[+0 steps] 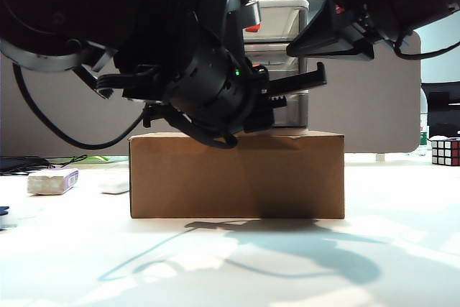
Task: Open the third layer of the drawer on the table, pick up the transparent tape on the table and put it in, and finally close the drawer.
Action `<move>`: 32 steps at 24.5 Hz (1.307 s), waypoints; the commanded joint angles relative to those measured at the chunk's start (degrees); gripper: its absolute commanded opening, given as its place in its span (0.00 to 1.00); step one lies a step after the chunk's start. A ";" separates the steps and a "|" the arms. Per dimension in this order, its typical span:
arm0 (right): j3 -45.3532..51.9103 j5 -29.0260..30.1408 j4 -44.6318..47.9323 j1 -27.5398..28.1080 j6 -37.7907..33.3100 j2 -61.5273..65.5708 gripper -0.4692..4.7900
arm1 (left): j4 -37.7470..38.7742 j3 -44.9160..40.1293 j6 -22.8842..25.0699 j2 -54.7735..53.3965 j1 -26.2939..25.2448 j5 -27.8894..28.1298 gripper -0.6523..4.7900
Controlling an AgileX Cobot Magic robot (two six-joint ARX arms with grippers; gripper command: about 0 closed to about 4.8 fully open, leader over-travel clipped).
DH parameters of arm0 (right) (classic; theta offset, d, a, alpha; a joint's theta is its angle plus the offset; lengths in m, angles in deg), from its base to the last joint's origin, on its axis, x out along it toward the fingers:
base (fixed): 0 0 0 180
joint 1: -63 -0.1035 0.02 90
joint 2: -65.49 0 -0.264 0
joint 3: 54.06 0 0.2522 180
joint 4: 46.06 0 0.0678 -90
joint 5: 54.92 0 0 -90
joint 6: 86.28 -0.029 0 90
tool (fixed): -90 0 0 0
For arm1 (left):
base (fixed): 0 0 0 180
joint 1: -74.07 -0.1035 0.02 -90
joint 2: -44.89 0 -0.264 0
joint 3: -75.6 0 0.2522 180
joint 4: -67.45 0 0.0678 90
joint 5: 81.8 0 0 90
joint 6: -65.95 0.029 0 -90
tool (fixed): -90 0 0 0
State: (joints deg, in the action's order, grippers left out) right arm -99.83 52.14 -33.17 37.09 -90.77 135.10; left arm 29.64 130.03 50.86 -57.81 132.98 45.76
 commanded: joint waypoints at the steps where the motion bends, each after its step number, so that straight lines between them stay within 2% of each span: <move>1: -0.37 5.18 1.95 1.46 0.17 0.39 0.08 | 0.07 0.26 0.07 0.15 0.66 -0.42 0.11; 6: -0.90 8.48 2.78 2.01 0.17 2.51 0.08 | 0.15 0.24 0.33 0.20 1.66 0.00 0.11; 11: -2.58 8.61 3.17 2.01 0.11 5.88 0.08 | 0.72 0.15 1.73 0.31 4.55 3.69 0.11; 13: -3.30 8.59 3.39 2.01 0.02 7.02 0.08 | 0.94 0.13 1.55 0.31 6.23 4.48 0.11; 16: -3.34 8.57 3.61 2.01 0.00 7.48 0.08 | 1.03 -0.55 1.55 0.74 9.44 8.66 0.11; 22: -3.34 8.55 3.65 2.01 0.00 7.48 0.08 | 1.38 -3.19 1.09 2.71 14.40 12.00 0.11; 27: -3.34 8.57 3.61 2.01 -0.02 7.48 0.08 | 1.79 -7.54 -3.19 5.64 17.27 13.79 0.11; 29: -3.34 8.59 3.63 2.01 -0.04 7.48 0.08 | 1.84 -8.33 -3.17 6.21 17.75 13.90 0.11; 30: -3.34 8.59 3.58 2.01 -0.04 7.48 0.08 | 1.84 -8.76 -3.15 6.36 18.23 12.22 0.11; 31: -3.34 8.63 3.63 2.01 -0.04 7.43 0.08 | 2.25 -8.90 -3.15 6.40 18.51 11.06 0.15; 32: -3.34 8.72 3.65 2.01 -0.04 7.41 0.08 | 2.27 -9.07 -3.15 6.73 18.51 10.69 0.25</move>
State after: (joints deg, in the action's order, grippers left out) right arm -102.72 60.79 -30.61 39.10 -90.79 142.66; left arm 31.57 121.31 47.89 -51.58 151.23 57.81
